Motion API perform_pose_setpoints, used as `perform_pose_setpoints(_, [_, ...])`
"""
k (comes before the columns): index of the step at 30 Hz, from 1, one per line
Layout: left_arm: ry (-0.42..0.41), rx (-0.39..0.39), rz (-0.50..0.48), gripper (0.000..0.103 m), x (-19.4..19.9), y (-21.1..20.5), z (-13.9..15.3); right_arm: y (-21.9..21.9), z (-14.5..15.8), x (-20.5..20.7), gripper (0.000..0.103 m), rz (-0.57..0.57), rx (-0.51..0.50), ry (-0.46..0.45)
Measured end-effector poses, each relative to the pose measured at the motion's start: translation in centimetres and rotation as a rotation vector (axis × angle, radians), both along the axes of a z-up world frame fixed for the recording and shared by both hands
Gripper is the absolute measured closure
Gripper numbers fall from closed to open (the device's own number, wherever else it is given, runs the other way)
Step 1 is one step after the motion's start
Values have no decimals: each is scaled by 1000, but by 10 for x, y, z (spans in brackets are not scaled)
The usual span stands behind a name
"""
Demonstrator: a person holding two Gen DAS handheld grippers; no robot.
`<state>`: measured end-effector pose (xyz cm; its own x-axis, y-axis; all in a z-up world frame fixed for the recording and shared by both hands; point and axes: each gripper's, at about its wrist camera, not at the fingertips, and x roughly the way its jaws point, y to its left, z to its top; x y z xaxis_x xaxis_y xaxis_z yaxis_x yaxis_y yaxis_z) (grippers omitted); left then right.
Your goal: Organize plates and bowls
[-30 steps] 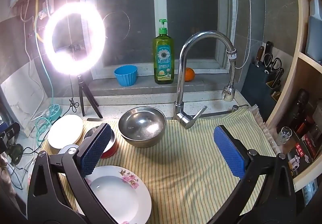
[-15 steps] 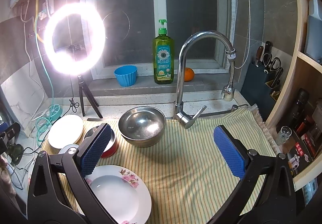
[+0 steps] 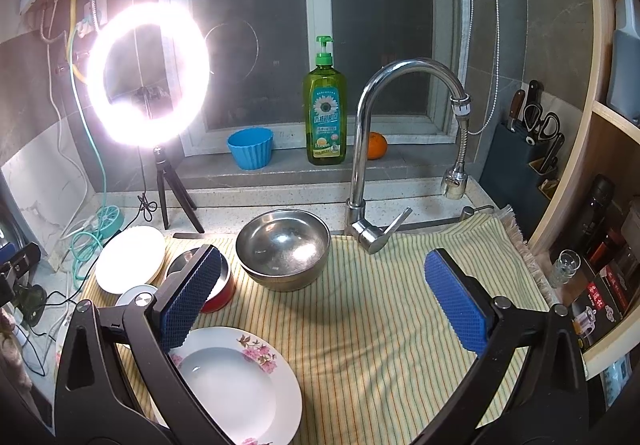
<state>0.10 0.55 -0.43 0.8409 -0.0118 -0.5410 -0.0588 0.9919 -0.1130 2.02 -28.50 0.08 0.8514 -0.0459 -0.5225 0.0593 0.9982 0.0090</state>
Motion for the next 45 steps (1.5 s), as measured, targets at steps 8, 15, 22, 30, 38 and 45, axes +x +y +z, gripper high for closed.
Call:
perform_pose_setpoints(8, [1,0,-2,1,1,-1,-1,-1,-1,0,0,1,1,1])
perform_pose_setpoints(15, [2,3,-4,1,2,-1,-2,-1,-2,0,0,0,2,1])
perform_pose_setpoints(22, [2,2,-4,1,2,-1,-2,0,-2,1,0,1,1,3])
perform_pose_setpoints(30, [6,3,-6,1,5,-4,-2,0,-4,1,0,0,-1,4])
perform_pose_setpoints(38, [8,4,-11,1,7,-7,-3,-4,-9,1,0,1,2,8])
perform_pose_setpoints(45, [23,8,-18,1,7,-9,-8,-7,-14,3,0,6,7,21])
